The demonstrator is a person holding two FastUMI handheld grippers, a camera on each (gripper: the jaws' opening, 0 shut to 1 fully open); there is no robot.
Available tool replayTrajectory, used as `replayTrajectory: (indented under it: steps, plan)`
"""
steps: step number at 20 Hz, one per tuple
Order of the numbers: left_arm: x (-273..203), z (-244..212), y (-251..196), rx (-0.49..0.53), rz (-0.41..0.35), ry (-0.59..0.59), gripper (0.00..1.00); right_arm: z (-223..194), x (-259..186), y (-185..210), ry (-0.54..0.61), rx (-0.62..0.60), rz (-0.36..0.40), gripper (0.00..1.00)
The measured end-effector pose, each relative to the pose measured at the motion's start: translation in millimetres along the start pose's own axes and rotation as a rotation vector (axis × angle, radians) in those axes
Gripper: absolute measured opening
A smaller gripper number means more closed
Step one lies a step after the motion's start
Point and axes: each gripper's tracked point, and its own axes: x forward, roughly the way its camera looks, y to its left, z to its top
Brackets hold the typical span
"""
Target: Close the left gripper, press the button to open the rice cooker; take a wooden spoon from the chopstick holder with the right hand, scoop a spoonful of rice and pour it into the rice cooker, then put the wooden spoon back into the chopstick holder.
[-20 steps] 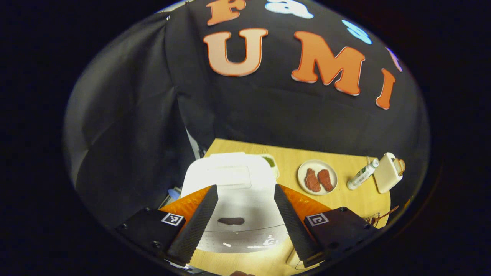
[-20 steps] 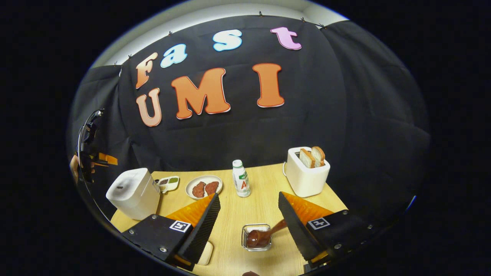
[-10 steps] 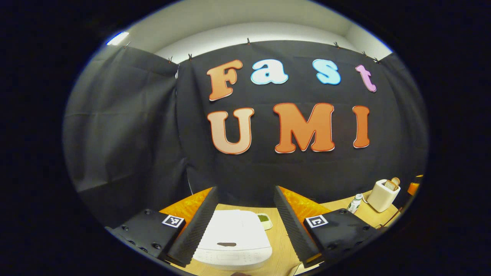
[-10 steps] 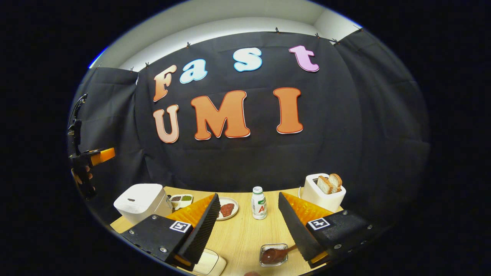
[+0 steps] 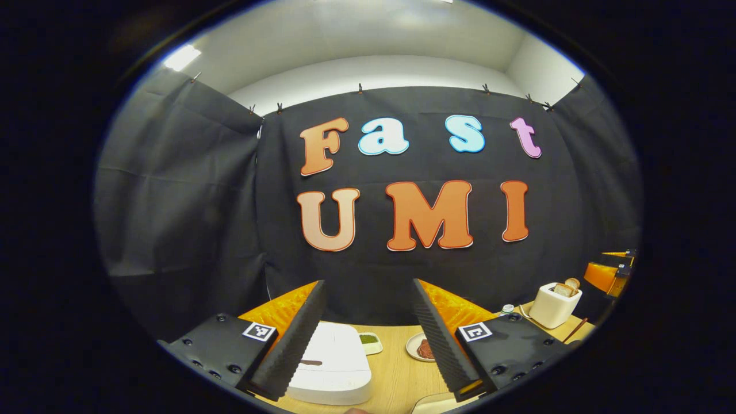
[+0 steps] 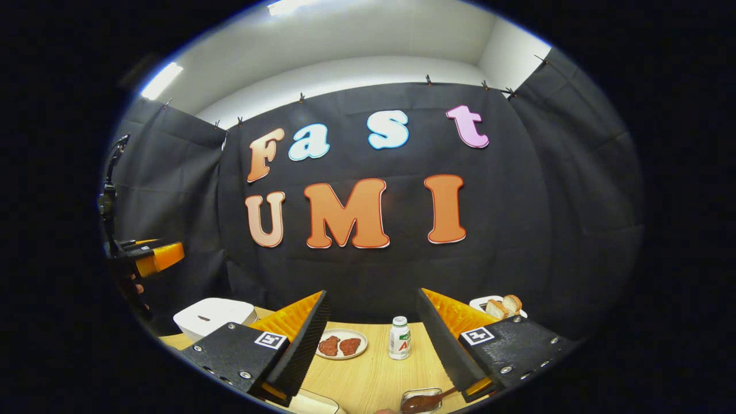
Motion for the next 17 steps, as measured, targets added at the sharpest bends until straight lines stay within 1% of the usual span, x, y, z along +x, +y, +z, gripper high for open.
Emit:
replayTrajectory:
  steps: [4, 5, 9, 12, 17]
  plan:
    - [-10, -7, -23, -0.008, -0.022, -0.004, 1.0, -6, -1, 10, 0.015, 0.001, 0.024, 0.94]
    - [-12, -10, -27, -0.002, -0.023, -0.004, 0.99, -8, -1, 11, 0.02, 0.006, 0.028, 0.94]
    - [-18, -15, -38, 0.008, -0.02, -0.015, 1.0, -13, -2, 16, 0.018, 0.025, 0.04, 0.94]
    - [-23, -19, -41, 0.022, -0.018, -0.017, 1.0, -16, 0, 21, 0.017, 0.022, 0.049, 0.94]
    - [-23, -19, -32, 0.038, -0.009, -0.017, 1.0, -20, 2, 28, 0.027, 0.026, 0.05, 0.95]
